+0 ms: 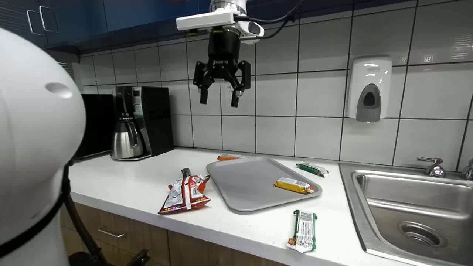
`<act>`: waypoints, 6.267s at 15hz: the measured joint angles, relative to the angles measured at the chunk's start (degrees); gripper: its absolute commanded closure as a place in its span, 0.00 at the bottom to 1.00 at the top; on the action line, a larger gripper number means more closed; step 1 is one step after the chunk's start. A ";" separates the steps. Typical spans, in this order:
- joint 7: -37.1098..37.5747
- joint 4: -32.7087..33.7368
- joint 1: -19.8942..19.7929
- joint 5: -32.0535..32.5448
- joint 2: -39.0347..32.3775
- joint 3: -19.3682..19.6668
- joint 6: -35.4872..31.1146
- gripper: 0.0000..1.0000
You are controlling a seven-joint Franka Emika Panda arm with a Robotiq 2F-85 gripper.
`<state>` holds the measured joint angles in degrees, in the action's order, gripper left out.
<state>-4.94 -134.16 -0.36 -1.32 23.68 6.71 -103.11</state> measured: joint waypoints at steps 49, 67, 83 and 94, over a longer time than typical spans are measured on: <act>-1.47 -13.46 -8.73 10.56 -1.90 6.08 -14.90 0.00; -13.27 -4.68 -11.30 15.26 -24.61 9.73 -28.17 0.00; -19.05 -6.64 -13.76 15.07 -30.62 9.67 -39.99 0.00; -19.05 -11.20 -13.83 14.81 -30.65 9.67 -43.75 0.00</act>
<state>-23.99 -145.35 -14.19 13.49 -6.97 16.38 -146.86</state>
